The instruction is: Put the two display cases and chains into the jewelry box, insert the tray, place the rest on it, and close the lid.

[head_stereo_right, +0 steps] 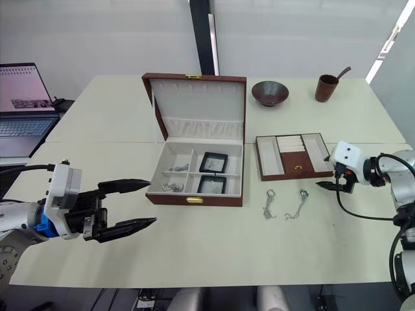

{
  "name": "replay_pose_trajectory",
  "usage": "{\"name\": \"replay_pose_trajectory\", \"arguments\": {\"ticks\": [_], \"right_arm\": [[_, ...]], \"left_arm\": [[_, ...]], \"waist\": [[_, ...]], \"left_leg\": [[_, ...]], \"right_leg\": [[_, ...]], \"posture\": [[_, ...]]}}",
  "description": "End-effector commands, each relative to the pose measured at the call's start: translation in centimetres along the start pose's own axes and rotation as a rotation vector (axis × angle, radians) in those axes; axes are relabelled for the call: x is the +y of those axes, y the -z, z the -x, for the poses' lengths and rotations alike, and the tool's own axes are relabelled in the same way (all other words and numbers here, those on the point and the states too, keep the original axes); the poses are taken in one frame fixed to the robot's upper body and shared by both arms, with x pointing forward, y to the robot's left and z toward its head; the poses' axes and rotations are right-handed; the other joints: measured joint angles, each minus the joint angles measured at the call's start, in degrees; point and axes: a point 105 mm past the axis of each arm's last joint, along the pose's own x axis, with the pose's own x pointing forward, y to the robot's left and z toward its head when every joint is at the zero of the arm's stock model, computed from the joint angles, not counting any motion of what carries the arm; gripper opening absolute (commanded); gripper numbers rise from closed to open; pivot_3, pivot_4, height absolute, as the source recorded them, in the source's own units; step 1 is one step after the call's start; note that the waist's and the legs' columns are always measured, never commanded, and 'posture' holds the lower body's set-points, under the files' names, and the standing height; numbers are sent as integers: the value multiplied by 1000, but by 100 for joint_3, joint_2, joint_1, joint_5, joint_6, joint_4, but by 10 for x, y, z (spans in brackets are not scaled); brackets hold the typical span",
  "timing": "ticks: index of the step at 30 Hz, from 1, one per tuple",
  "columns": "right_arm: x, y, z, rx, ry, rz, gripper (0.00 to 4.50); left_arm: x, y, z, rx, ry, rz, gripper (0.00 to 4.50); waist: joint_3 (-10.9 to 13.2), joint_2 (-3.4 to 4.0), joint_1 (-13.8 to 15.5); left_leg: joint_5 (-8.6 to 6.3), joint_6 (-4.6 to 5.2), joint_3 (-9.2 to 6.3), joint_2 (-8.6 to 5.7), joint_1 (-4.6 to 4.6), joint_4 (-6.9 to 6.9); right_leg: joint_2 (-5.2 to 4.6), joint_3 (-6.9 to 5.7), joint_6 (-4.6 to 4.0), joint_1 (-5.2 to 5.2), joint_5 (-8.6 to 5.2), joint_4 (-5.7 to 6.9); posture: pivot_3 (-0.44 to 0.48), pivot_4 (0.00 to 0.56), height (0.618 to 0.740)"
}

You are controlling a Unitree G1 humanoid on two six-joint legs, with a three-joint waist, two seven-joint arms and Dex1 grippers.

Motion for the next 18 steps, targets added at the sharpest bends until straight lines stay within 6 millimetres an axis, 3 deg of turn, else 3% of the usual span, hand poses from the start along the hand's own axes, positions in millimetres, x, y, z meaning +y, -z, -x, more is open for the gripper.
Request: {"name": "replay_pose_trajectory", "arguments": {"ticks": [1, 6, 7, 9, 13, 18], "right_arm": [[-12, -2, 0, 10, 41, 31, 4471], [-14, 3, -5, 36, 53, 18, 4471], [-14, 6, -6, 49, 57, 12, 4302], [-13, 10, -7, 67, 62, -8, 3867], [-11, 15, -8, 92, 56, -51, 2499], [-7, 14, -6, 72, 28, -93, 1384]], "left_arm": [[-11, -17, -13, -43, 79, -31, 4500], [-13, -27, -22, -75, 104, -41, 4500], [-14, -27, -23, -79, 107, -42, 4500], [-14, -28, -24, -83, 110, -40, 4500], [-13, -28, -26, -84, 111, -39, 4500], [-11, -28, -26, -90, 107, -42, 4500]], "waist": [[0, 0, 0], [0, 0, 1], [0, 0, 1], [0, 0, 1], [0, 0, 1], [0, 0, 2]], "left_leg": [[0, 0, 2, 0, 0, 0], [0, -1, 2, -1, -1, 1], [0, -1, 2, -1, -1, 1], [1, -1, 4, -2, -1, 2], [1, -1, 3, -2, 0, 3], [1, -1, 2, -4, -1, 4]], "right_leg": [[0, 1, 0, 0, 0, 0], [0, 1, 0, 0, 0, 0], [0, 1, 0, 0, 0, 1], [0, 3, 0, 0, 0, 1], [1, 1, 0, 1, 0, 2], [1, 1, 0, 2, 0, 2]], "posture": [[0, 150, 733], [0, 150, 733], [0, 150, 733], [0, 150, 733], [0, 150, 733], [0, 150, 733]]}}
